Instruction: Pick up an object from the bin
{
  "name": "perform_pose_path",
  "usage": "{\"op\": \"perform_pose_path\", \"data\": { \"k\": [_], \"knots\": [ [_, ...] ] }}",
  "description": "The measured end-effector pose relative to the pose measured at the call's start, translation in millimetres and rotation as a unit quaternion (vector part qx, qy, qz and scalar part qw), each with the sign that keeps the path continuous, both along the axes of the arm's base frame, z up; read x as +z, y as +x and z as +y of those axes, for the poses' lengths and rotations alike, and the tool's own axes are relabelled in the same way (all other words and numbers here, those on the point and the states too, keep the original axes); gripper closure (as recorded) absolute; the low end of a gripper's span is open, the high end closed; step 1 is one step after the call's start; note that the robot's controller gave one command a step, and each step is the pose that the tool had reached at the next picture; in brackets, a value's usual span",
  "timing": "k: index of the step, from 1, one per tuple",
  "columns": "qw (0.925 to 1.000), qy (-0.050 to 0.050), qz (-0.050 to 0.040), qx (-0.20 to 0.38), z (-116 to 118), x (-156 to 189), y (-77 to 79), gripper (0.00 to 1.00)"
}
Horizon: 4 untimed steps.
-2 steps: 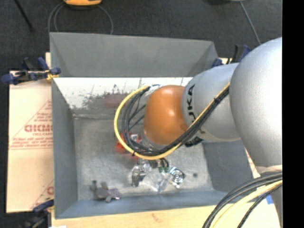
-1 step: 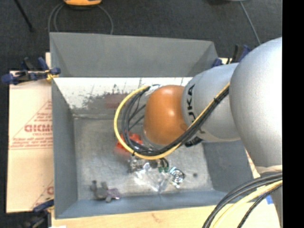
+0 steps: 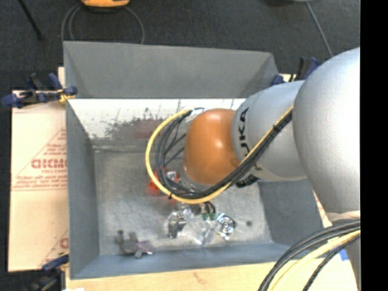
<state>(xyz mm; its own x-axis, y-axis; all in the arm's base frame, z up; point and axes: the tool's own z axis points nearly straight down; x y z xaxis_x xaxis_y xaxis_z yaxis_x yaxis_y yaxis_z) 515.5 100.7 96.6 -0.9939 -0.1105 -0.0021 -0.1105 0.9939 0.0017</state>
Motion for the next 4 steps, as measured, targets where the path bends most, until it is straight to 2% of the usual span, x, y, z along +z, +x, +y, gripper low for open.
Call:
{"op": "perform_pose_path", "data": {
  "k": [1,2,3,4],
  "knots": [
    [1.0,0.0,-0.0002,0.0,0.2,0.1,0.2,1.0],
    [1.0,0.0,0.0,0.0,-0.1,0.0,0.0,0.0],
    [1.0,0.0,-0.0002,-0.001,0.2,0.1,0.2,1.0],
    [0.9934,-0.002,0.0048,0.114,12.2,-22.2,32.2,1.0]
  ]
}}
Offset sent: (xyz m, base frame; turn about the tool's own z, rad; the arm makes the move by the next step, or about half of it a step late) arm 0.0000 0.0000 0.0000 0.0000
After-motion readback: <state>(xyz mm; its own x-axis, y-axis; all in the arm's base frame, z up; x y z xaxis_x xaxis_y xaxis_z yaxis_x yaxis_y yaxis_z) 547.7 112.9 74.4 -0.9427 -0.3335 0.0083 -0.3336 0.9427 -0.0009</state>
